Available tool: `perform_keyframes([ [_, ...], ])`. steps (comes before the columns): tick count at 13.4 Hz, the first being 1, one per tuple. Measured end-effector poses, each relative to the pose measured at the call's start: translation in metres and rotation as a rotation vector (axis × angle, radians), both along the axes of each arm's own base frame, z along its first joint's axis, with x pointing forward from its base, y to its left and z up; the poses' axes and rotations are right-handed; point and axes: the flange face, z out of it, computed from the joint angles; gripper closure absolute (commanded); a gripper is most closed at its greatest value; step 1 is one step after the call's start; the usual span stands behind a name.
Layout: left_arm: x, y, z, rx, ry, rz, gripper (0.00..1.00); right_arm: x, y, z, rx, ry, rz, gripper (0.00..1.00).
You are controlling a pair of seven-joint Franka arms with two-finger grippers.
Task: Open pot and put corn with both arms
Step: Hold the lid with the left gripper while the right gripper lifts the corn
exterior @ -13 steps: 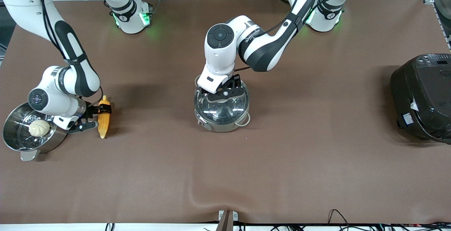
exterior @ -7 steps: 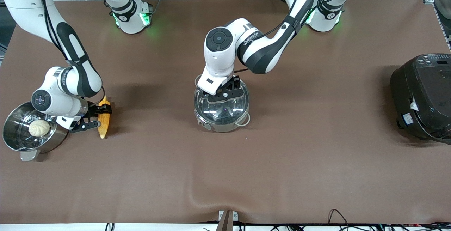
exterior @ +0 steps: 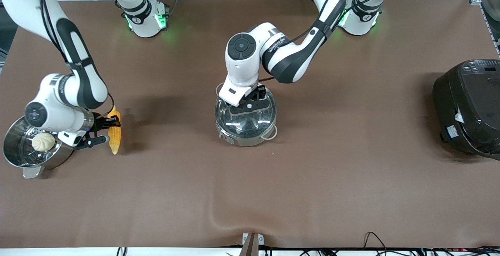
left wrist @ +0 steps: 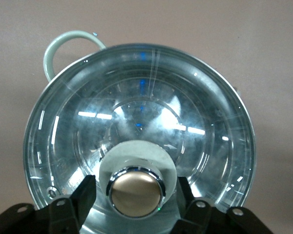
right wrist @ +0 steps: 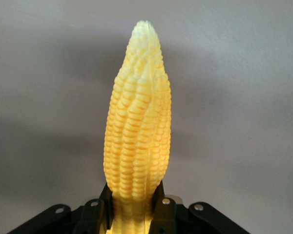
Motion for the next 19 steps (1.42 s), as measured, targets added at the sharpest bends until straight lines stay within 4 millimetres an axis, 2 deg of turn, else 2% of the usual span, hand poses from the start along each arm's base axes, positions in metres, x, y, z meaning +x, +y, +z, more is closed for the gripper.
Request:
perform_keyframes([
  [2, -0.003, -0.003, -0.002, 0.003, 0.002, -0.006, 0.4, 0.013, 0.018, 0.06, 0.027, 0.021, -0.006, 0.83],
  [4, -0.006, -0.004, -0.002, 0.006, 0.005, -0.01, 0.47, 0.02, 0.032, 0.094, 0.034, 0.025, -0.031, 0.83],
  [8, -0.007, -0.003, -0.004, 0.019, 0.016, -0.011, 0.51, 0.026, 0.066, 0.111, 0.011, 0.035, -0.088, 0.83],
  [9, -0.008, -0.003, -0.004, 0.019, 0.016, -0.011, 0.58, 0.026, 0.073, 0.115, 0.005, 0.039, -0.1, 0.83],
  [11, -0.008, -0.003, -0.003, 0.02, 0.016, -0.011, 0.62, 0.026, 0.081, 0.124, -0.002, 0.054, -0.116, 0.83],
  [12, -0.008, -0.003, -0.003, 0.02, 0.016, -0.011, 0.68, 0.026, 0.081, 0.128, -0.004, 0.065, -0.119, 0.83],
  [14, -0.007, -0.003, -0.003, 0.02, 0.016, -0.011, 0.96, 0.025, 0.081, 0.133, -0.006, 0.078, -0.124, 0.83],
  [15, -0.007, -0.003, -0.003, 0.02, 0.016, -0.011, 1.0, 0.025, 0.082, 0.133, -0.007, 0.081, -0.131, 0.83],
  [19, -0.007, -0.003, -0.003, 0.023, 0.019, -0.01, 1.0, 0.024, 0.09, 0.133, -0.015, 0.087, -0.144, 0.83],
])
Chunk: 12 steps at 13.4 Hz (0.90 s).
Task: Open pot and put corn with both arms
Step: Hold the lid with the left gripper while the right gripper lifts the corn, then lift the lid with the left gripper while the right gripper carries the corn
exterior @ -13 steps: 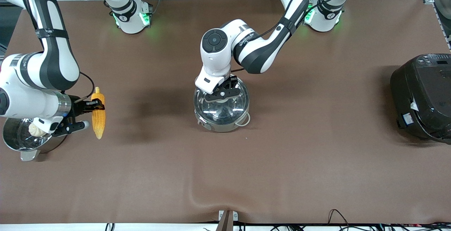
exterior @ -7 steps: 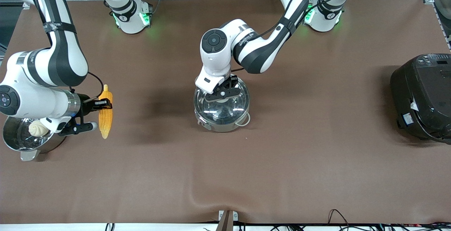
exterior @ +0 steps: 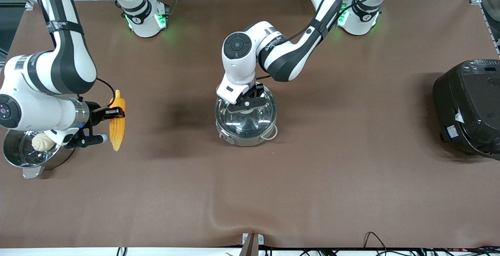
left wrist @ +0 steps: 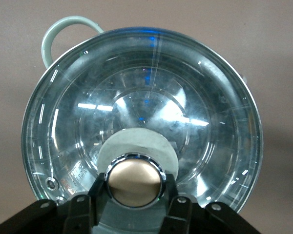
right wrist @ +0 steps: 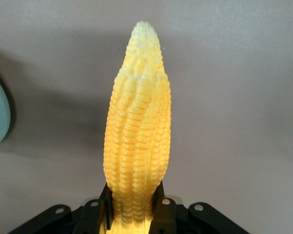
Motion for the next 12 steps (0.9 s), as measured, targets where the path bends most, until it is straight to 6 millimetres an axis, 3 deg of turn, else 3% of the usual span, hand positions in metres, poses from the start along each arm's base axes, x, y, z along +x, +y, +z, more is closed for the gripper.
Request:
perform_keyframes([
  [3, 0.003, 0.009, 0.017, 0.028, 0.017, 0.009, 1.0, 0.0, 0.001, 0.004, -0.002, 0.007, -0.003, 0.83],
  [8, 0.014, 0.049, 0.097, 0.03, 0.007, 0.0, 1.0, 0.003, 0.013, 0.016, 0.013, -0.001, -0.048, 0.83],
  [10, 0.023, 0.073, 0.111, 0.052, 0.028, -0.002, 1.0, 0.001, 0.045, 0.023, 0.02, 0.002, -0.094, 0.83],
  [12, 0.049, 0.112, 0.123, 0.06, 0.04, -0.003, 1.0, -0.006, 0.103, 0.034, 0.013, -0.004, -0.118, 0.83],
])
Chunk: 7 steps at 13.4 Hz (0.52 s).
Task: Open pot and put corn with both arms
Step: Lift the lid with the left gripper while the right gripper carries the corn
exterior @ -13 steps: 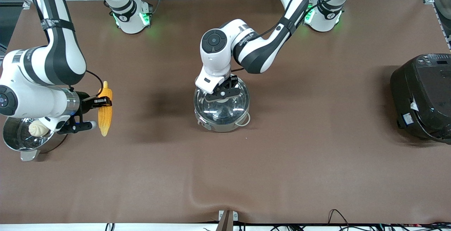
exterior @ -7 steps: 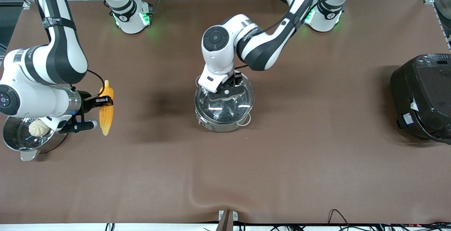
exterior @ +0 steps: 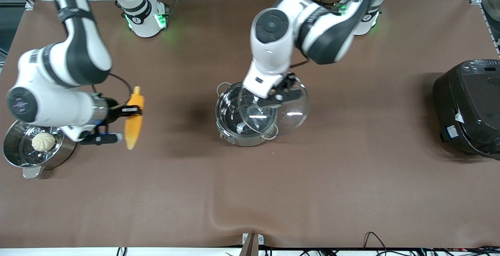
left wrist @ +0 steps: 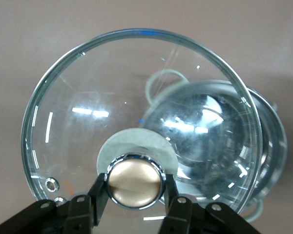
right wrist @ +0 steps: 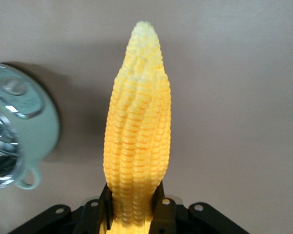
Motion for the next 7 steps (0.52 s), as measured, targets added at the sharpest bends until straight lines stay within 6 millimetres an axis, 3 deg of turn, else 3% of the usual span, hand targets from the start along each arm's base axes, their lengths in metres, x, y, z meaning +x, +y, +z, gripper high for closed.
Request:
perform_keyframes([
  [4, 0.07, 0.127, 0.019, -0.001, 0.029, 0.016, 1.0, -0.049, 0.163, 0.02, -0.027, -0.059, 0.018, 0.81],
  [7, 0.098, 0.209, 0.016, -0.002, 0.057, 0.031, 1.0, -0.084, 0.252, 0.001, -0.013, -0.121, 0.009, 0.82],
])
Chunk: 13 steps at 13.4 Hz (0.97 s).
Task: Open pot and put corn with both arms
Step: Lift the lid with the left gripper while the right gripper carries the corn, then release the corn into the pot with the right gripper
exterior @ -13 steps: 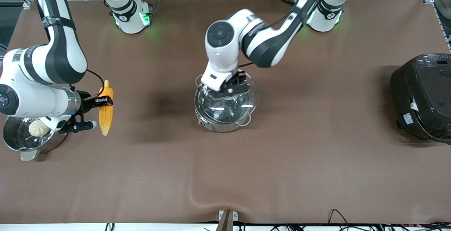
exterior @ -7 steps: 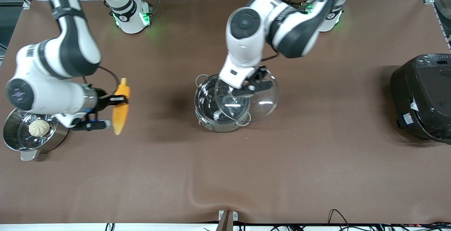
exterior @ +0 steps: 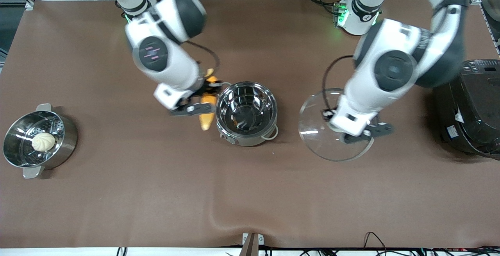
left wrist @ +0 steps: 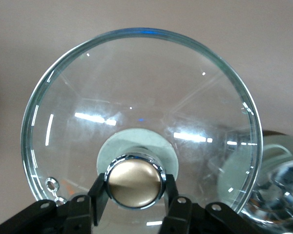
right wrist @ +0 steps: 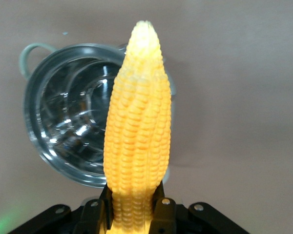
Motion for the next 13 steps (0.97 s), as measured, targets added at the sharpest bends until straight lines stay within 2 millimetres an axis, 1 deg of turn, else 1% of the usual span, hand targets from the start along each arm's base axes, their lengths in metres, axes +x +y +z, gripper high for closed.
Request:
perform_keyframes([
  [1, 0.009, 0.029, -0.001, -0.004, 0.006, -0.005, 1.0, -0.009, 0.023, -0.014, 0.003, -0.01, -0.012, 0.81],
  [3, 0.024, 0.09, -0.006, -0.017, 0.022, -0.026, 1.0, -0.019, 0.056, -0.045, 0.008, -0.031, -0.04, 0.81],
  [4, 0.028, 0.116, -0.01, -0.027, 0.033, -0.027, 1.0, -0.021, 0.068, -0.063, 0.004, -0.044, -0.046, 0.81],
  [5, 0.029, 0.134, -0.018, -0.036, 0.044, -0.025, 1.0, -0.022, 0.075, -0.08, -0.006, -0.052, -0.048, 0.78],
  [6, 0.028, 0.143, -0.03, -0.041, 0.044, -0.025, 1.0, -0.021, 0.076, -0.095, -0.02, -0.051, -0.049, 0.47],
  [7, 0.025, 0.145, -0.046, -0.044, 0.031, -0.029, 1.0, -0.018, 0.075, -0.107, -0.029, -0.049, -0.052, 0.07],
  [8, 0.019, 0.149, -0.065, -0.048, 0.008, -0.038, 1.0, -0.016, 0.074, -0.114, -0.035, -0.051, -0.056, 0.0],
  [9, 0.01, 0.158, -0.088, -0.052, -0.01, -0.05, 1.0, -0.016, 0.075, -0.115, -0.047, -0.059, -0.06, 0.0],
  [11, -0.017, 0.179, -0.132, -0.055, -0.036, -0.05, 1.0, -0.016, 0.078, -0.109, -0.056, -0.08, -0.066, 0.0],
  [13, -0.045, 0.186, -0.163, -0.055, -0.061, -0.048, 1.0, -0.01, 0.076, -0.102, -0.052, -0.096, -0.074, 0.0],
])
